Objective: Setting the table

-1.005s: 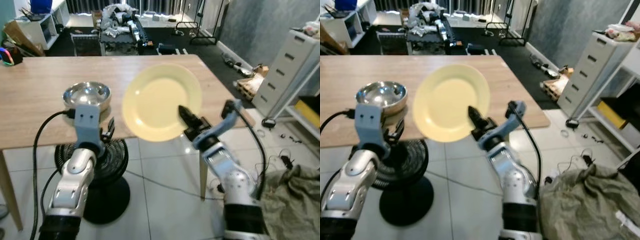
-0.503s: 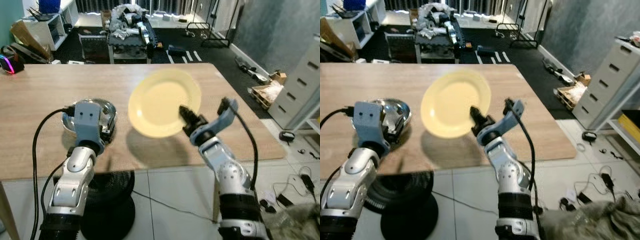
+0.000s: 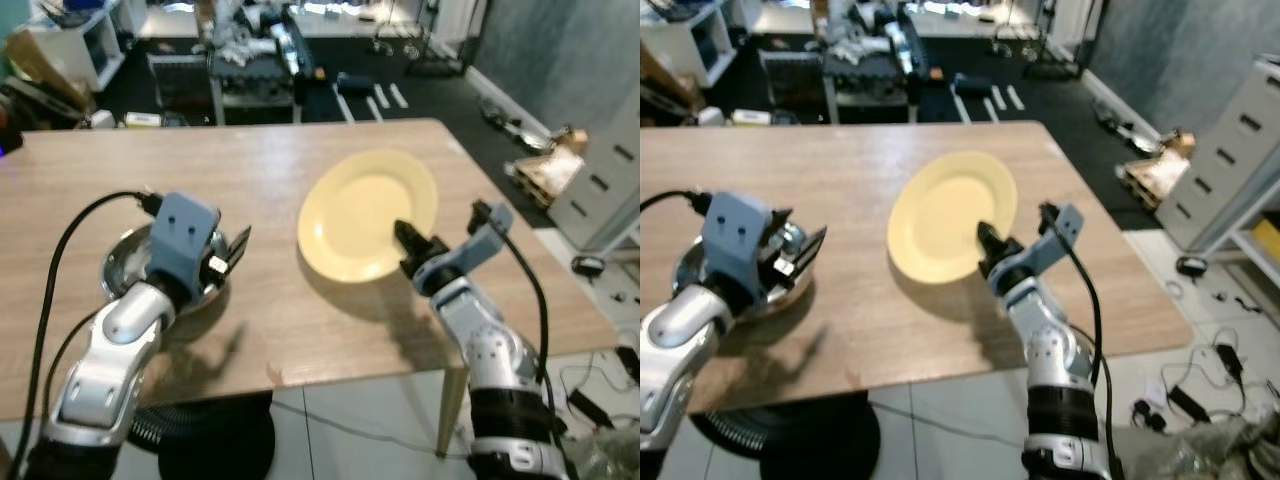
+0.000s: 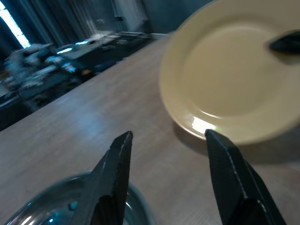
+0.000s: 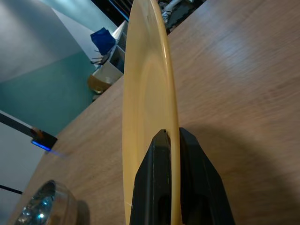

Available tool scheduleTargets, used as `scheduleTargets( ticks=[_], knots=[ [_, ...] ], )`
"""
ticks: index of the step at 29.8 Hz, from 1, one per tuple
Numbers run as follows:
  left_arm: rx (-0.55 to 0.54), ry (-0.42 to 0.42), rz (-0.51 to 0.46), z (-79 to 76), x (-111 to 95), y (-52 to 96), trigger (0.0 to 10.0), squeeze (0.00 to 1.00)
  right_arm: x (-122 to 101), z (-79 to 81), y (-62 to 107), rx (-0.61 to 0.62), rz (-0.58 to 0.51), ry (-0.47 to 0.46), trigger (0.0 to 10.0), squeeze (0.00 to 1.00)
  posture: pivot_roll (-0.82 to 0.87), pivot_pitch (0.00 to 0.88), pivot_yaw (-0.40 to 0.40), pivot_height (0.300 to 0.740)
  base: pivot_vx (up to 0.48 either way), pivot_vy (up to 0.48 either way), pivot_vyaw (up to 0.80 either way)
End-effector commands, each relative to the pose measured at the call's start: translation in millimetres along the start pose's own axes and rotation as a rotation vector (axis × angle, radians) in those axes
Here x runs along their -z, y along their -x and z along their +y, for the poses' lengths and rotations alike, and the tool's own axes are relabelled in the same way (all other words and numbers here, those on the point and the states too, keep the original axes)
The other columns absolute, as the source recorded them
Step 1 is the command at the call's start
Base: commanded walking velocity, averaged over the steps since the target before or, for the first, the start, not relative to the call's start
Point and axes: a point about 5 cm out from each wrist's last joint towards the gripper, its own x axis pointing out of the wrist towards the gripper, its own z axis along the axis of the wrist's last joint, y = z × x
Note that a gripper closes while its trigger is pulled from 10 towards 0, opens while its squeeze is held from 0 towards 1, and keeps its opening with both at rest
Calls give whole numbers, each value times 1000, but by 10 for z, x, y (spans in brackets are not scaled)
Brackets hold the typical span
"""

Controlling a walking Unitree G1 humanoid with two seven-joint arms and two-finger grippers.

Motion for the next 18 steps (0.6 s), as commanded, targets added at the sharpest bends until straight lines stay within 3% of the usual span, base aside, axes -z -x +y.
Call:
scheduleTargets(
  ticks=[1, 9, 18],
  knots=[
    [67, -6, 4, -42, -29, 39, 10000, 0, 54, -28, 20, -6, 32, 12, 10000, 0, 21, 8, 24, 740, 0, 0, 0],
    [140, -120, 26, -2, -131, 116, 10000, 0, 277, -13, 35, -32, 183, -33, 10000, 0, 41, 15, 7, 740, 0, 0, 0],
    [142, -117, 35, -41, -139, 127, 10000, 0, 457, -36, 49, -7, 294, -72, 10000, 0, 48, 22, -4, 740, 0, 0, 0]
  ],
)
